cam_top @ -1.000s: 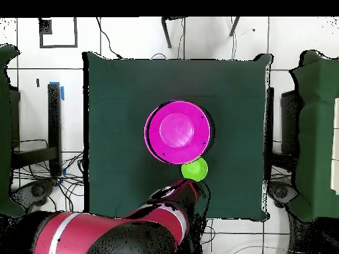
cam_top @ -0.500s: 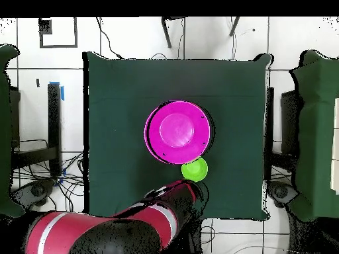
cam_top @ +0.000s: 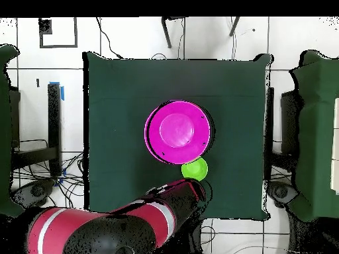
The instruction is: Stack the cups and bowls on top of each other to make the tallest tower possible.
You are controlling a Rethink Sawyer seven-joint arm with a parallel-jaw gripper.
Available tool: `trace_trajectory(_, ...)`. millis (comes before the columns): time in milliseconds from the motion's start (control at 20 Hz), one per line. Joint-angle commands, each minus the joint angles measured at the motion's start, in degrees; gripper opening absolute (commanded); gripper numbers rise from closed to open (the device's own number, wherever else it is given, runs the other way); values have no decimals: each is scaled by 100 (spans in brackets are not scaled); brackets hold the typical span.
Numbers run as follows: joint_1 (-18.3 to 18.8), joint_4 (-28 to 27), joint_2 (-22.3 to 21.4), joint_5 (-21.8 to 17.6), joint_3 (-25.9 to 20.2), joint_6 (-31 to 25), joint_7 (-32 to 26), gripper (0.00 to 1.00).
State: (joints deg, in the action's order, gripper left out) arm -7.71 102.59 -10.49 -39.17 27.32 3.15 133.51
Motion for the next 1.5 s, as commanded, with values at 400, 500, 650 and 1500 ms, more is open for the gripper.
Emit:
trace_trajectory(400, 154, -916, 596, 311, -522, 664, 405, 100)
trace_trajectory(500, 211, -895, 551, 288, -584, 652, 392, 0)
trace_trajectory(650, 255, -835, 456, 276, -636, 546, 389, 0)
trace_trajectory(1500, -457, -751, 343, 244, -26, 379, 310, 100)
